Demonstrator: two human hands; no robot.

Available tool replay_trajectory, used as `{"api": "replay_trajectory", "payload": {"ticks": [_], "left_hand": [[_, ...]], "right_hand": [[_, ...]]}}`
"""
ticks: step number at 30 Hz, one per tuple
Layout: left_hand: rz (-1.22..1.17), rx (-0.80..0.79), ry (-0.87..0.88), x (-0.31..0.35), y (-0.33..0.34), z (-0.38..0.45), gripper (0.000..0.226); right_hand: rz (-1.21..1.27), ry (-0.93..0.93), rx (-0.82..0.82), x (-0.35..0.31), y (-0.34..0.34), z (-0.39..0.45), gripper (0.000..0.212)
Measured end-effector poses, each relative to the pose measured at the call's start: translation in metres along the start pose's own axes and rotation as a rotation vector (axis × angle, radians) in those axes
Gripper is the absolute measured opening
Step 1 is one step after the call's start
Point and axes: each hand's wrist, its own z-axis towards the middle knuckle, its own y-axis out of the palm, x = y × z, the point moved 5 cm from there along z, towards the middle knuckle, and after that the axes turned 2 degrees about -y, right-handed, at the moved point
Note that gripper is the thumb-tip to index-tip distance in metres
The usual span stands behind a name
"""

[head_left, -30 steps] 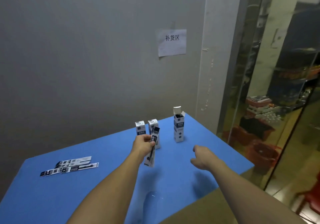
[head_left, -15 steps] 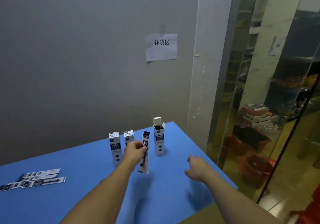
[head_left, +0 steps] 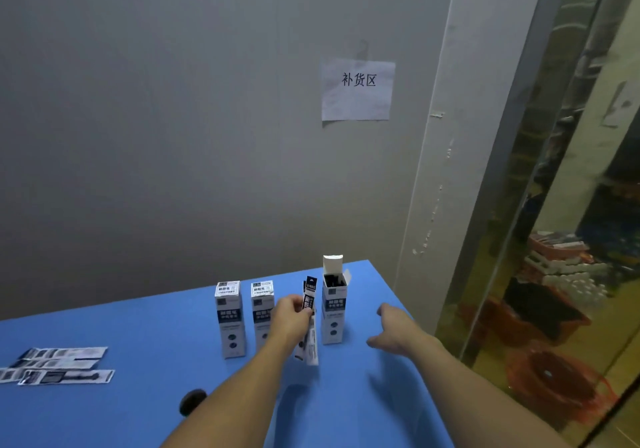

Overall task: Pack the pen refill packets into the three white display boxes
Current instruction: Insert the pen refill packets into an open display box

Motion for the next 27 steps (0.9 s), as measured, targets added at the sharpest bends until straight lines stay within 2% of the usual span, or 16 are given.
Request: {"api": "replay_trajectory", "payload": {"ticks": [4, 7, 13, 19, 27], "left_hand": [[-0.016, 0.015, -0.023, -0.004, 0.005, 0.011, 0.016], [-0.016, 0.045, -0.03, -0.003, 0.006, 0.016, 0.016], [-0.075, 0.157, -0.026, 0.013, 0.009, 0.018, 0.017], [-0.161, 0.299, 0.036, 0.043, 0.015, 0.009, 0.023], [-0.254, 0.487, 0.184, 0.076, 0.012, -0.025, 0.03]], "right_hand": [[0.216, -0.017, -0.023, -0.01, 0.003, 0.031, 0.101], [0.328, -0.076, -0.029, -0.021, 0.006, 0.051, 0.104], [0.554, -0.219, -0.07, -0.031, 0.006, 0.091, 0.089], [0.588, -0.436, -0.122, -0.038, -0.002, 0.117, 0.05], [0.638, -0.696, -0.125, -0.038, -0.006, 0.107, 0.049]]}}
